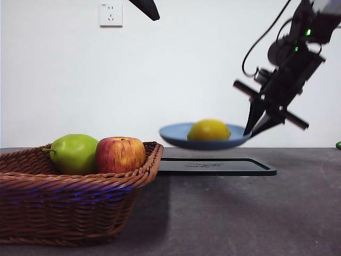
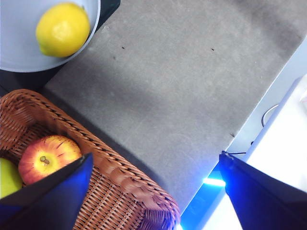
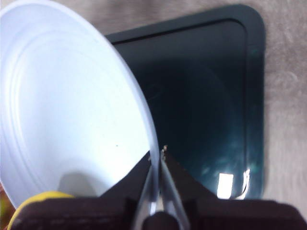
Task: Take the lemon from the basket,put the lemon in the plate,hand out the plate
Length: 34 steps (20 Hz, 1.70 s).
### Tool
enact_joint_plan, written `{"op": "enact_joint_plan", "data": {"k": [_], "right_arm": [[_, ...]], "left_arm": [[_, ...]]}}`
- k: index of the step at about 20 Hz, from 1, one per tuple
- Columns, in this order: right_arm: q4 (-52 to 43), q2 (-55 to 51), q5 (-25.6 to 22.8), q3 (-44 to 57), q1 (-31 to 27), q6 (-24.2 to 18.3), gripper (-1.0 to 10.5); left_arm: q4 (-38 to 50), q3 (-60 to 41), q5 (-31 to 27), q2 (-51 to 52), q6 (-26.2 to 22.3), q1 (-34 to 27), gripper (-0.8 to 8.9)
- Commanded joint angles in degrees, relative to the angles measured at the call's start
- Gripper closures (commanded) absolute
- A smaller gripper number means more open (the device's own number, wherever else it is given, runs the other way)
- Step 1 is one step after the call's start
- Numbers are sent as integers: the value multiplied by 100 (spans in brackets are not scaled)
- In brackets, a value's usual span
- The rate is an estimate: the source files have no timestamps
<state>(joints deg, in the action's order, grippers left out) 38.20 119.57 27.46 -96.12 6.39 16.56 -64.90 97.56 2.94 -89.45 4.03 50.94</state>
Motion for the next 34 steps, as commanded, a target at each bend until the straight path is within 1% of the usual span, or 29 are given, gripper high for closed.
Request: {"op": "enact_joint_plan", "data": {"k": [1,3,5,7,11,15,19,25,26,28,29,30,32,33,34], "right_arm": [[-223,328,55,-157,-13,205,943],[-258,466,22,-157,-39,203,943],[-260,525,-234,-157,-46,199,943],[-273,540,-251,-157,-79,197,943],[-216,540,-553,-157,-107,76,943],[-216,542,-560,-157,-116,-24,897],[-214,542,-557,-157,-164,-70,891],[-164,494,-527,-157,-380,-105,713],[-107,450,-525,-157,-431,-107,713],[177,229,-529,-157,-555,-219,713],[363,70,-527,-157,-603,-382,715],[516,-85,-531,-157,-629,-535,719],[756,-529,-527,-157,-643,-914,787],[822,-793,-527,-157,-643,-1003,822],[833,-1049,-483,-157,-629,-1128,853]], "left_arm": [[57,118,-11,-61,-68,48,360],[59,118,-13,-61,-66,48,360],[76,118,-15,-61,-68,48,360],[116,118,-15,-61,-68,48,360],[142,118,-13,-61,-66,48,360],[138,118,-11,-61,-66,48,360],[136,118,-11,-61,-66,48,360],[142,118,-17,-61,-70,48,360],[149,118,-33,-61,-76,48,360],[219,118,-269,-61,-120,48,361],[267,118,-444,-61,-133,46,388],[313,118,-599,-63,-136,44,439],[426,116,-1069,-63,-334,31,634],[501,116,-1314,-63,-527,7,713],[577,116,-1394,-63,-710,-46,770]]}}
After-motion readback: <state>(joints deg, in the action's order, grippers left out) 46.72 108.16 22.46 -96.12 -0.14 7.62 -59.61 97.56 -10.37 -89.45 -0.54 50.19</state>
